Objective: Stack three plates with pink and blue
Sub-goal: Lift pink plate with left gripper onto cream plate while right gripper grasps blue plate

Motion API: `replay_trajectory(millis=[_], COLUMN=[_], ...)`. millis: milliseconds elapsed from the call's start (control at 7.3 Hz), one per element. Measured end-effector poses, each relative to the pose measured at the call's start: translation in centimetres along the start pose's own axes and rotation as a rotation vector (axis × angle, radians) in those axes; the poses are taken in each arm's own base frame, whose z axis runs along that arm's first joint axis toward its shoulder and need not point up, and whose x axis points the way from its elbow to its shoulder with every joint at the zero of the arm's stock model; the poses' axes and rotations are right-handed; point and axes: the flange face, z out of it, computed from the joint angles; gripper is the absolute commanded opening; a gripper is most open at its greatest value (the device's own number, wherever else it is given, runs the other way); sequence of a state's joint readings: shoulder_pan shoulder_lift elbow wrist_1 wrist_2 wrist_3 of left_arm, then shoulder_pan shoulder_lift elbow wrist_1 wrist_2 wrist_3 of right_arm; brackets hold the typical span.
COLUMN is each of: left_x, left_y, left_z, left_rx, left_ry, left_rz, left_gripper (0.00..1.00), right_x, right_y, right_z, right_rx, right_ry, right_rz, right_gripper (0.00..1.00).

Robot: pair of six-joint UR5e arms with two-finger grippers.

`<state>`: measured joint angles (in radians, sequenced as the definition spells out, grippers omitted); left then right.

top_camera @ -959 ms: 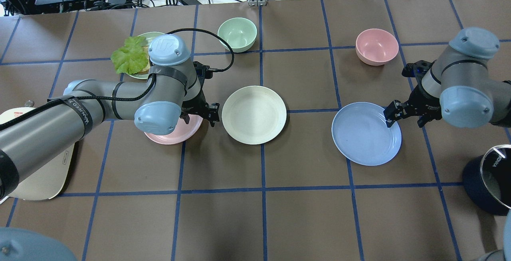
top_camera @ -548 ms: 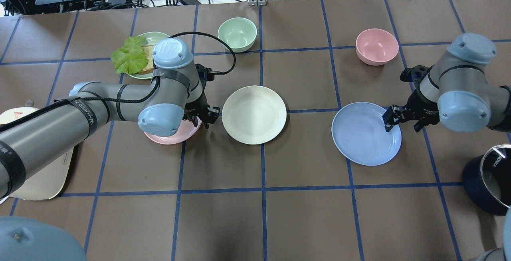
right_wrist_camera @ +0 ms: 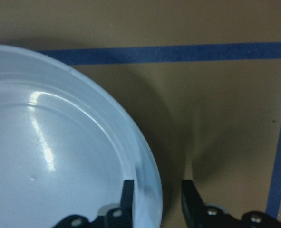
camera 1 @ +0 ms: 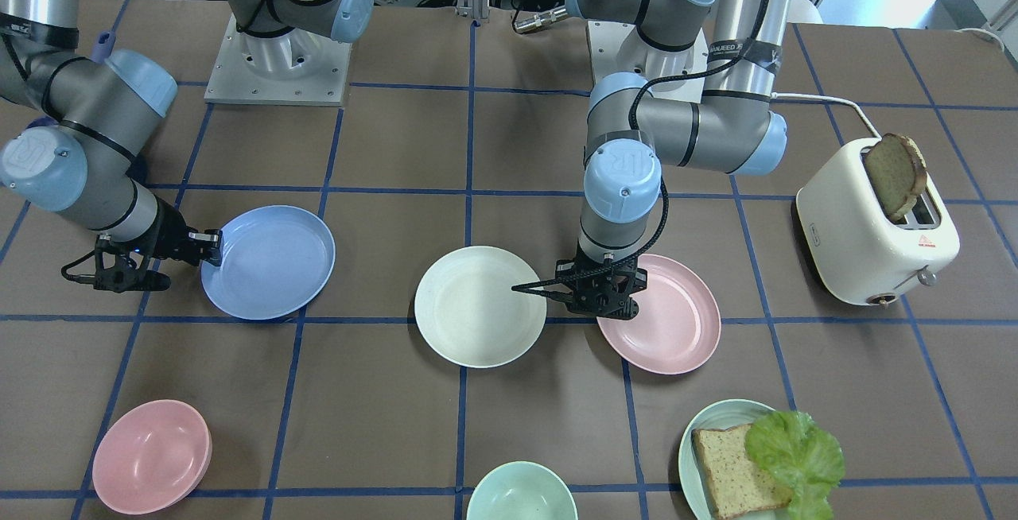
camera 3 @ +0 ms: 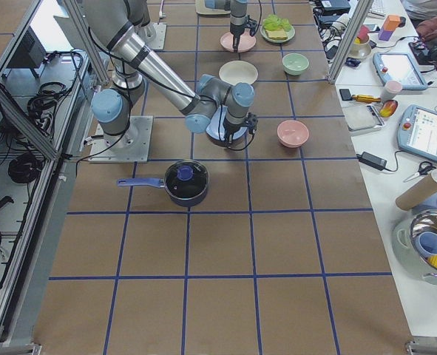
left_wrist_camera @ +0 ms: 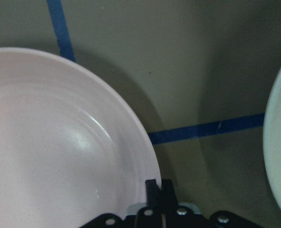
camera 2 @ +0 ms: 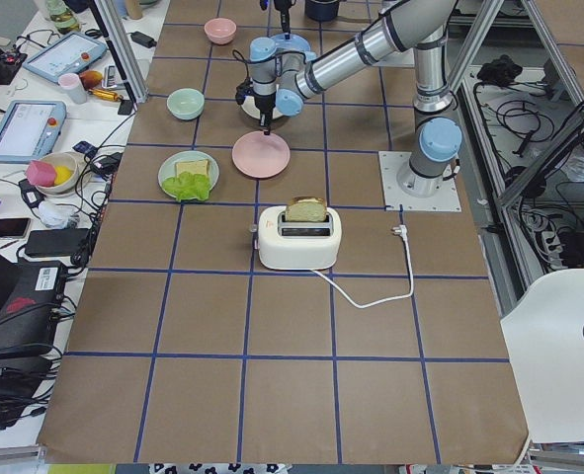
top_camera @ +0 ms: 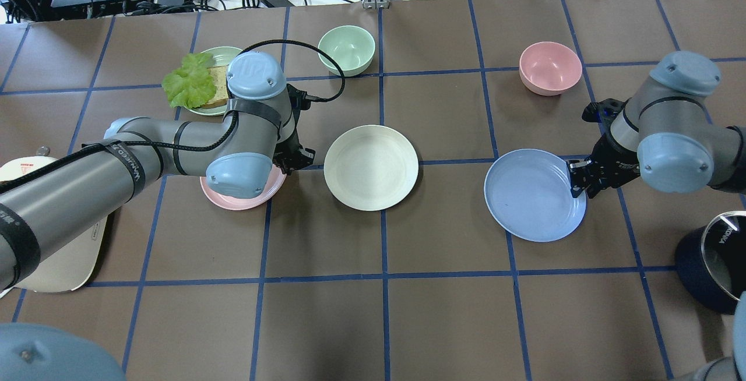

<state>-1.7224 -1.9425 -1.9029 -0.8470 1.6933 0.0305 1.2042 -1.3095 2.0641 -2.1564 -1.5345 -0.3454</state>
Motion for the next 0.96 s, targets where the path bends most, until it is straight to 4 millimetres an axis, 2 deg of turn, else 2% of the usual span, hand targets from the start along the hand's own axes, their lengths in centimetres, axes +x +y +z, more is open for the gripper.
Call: replay_trajectory(millis=[137, 548, 685, 822, 959], left_x=[1.5, 9.3, 13.0, 16.5, 19.1], left_y=[-0.9, -4.4, -4.8, -5.0, -5.1], left_z=[-1.9, -10.1, -11.6, -11.6, -10.7], left_rx=[0.042, 0.049, 0.037, 0.028, 0.016], left_ry=[-0.016, -0.007, 0.003, 0.012, 0.014], left_rz=[-0.004, -0.118, -0.155, -0.172, -0.177], left_gripper=[0.0, 0.0, 0.0, 0.0, 0.0], right_x=[-0.1, -0.1, 0.1, 0.2, 0.4], right_y=[-0.2, -0.7, -1.1, -1.7, -2.4], right_z=[-0.5, -1.3, -2.0, -3.0, -4.5], right_rx=[0.013, 0.031, 0.043, 0.049, 0.043], right_ry=[-0.011, -0.016, -0.011, -0.009, -0.012], right_rz=[0.0, -0.003, -0.001, 0.0, 0.001], right_gripper=[0.0, 0.0, 0.0, 0.0, 0.0])
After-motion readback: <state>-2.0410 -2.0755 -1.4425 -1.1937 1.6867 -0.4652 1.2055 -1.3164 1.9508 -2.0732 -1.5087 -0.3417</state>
